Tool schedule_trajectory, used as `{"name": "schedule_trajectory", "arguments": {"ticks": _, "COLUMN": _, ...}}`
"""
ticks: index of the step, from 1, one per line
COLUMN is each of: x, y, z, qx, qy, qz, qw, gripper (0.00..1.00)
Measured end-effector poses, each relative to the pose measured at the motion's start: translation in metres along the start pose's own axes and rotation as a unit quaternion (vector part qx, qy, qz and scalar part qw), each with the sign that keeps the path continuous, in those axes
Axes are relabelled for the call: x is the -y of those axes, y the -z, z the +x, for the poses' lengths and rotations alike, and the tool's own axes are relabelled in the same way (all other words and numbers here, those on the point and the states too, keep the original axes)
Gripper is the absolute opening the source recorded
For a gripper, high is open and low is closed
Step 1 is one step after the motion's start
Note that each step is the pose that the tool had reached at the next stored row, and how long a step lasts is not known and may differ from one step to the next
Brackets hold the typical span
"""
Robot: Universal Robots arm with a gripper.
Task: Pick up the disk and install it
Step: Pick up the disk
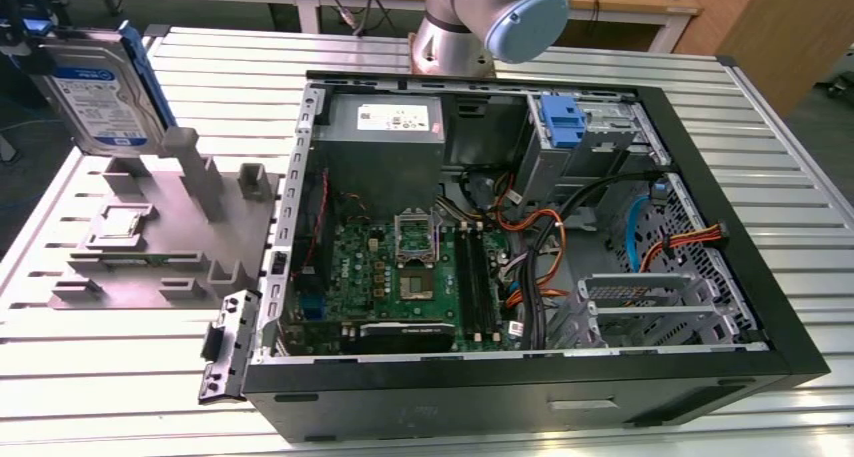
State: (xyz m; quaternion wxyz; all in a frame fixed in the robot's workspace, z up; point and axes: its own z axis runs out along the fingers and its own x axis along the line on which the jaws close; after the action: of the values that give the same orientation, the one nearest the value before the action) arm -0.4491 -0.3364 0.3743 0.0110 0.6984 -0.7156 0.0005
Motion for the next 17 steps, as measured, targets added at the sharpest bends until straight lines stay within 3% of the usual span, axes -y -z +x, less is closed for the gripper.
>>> {"name": "schedule_trajectory", "arguments": {"ticks": 17, "x": -0.0001, "y": 0.0053, "z": 0.0001, "qx": -0.0014, "qy": 0.0, "qz": 0.0001, "qw": 1.0, "gripper": 0.36}}
